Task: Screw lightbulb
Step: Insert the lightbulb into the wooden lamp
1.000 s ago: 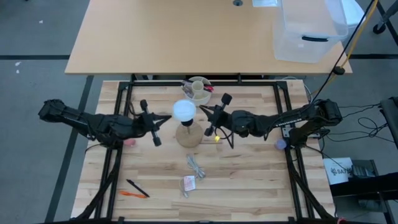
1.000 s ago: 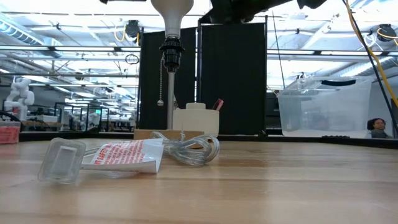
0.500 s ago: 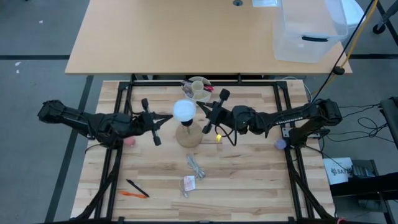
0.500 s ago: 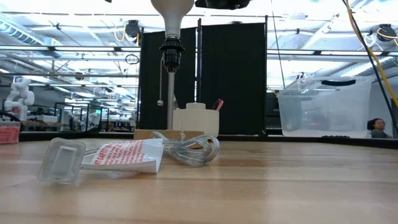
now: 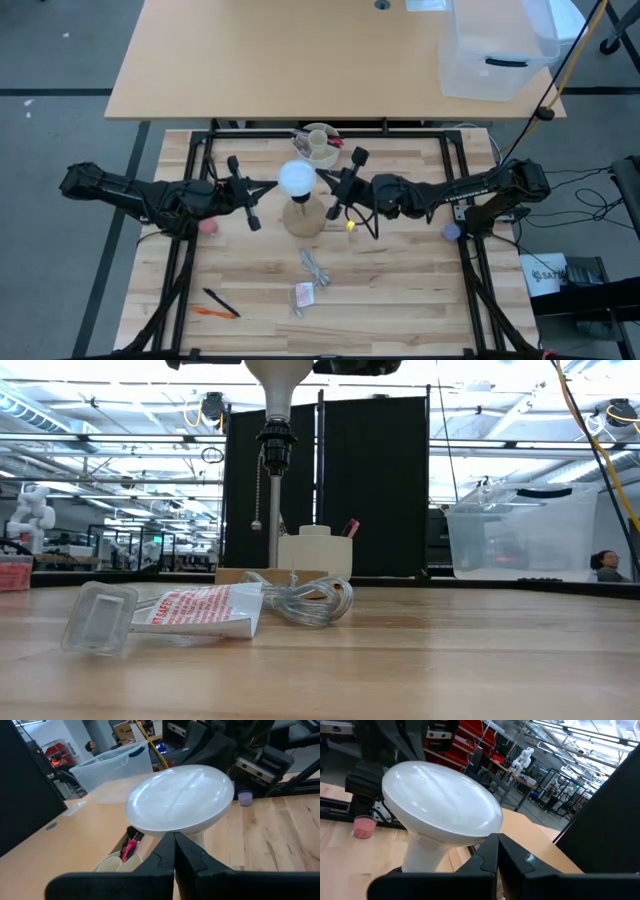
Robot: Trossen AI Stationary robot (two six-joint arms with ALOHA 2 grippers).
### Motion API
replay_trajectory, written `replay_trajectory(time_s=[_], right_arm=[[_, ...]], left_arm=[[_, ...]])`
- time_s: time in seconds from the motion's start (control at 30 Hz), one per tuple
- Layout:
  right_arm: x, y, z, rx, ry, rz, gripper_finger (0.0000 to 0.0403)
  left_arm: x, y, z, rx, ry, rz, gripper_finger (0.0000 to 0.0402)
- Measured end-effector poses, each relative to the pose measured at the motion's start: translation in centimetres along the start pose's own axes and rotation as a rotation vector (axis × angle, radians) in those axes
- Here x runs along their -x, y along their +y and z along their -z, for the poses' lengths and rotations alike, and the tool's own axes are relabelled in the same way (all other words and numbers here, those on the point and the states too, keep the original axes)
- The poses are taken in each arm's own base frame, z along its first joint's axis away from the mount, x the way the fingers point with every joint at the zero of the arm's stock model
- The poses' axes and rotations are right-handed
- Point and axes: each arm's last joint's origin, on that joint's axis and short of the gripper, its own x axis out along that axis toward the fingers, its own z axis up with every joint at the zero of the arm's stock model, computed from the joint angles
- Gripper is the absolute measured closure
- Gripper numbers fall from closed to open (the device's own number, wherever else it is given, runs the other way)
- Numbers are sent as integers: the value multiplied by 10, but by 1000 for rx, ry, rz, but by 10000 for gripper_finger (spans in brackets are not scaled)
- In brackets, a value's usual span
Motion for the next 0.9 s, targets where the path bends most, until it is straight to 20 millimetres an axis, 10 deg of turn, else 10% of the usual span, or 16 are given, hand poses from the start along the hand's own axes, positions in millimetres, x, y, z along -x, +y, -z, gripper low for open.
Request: replay_trajectory(time_s=[0.9], right_arm=[[17, 22, 0, 103, 111, 35, 403]], left_arm=[[8, 13, 5, 32, 52, -44, 401]])
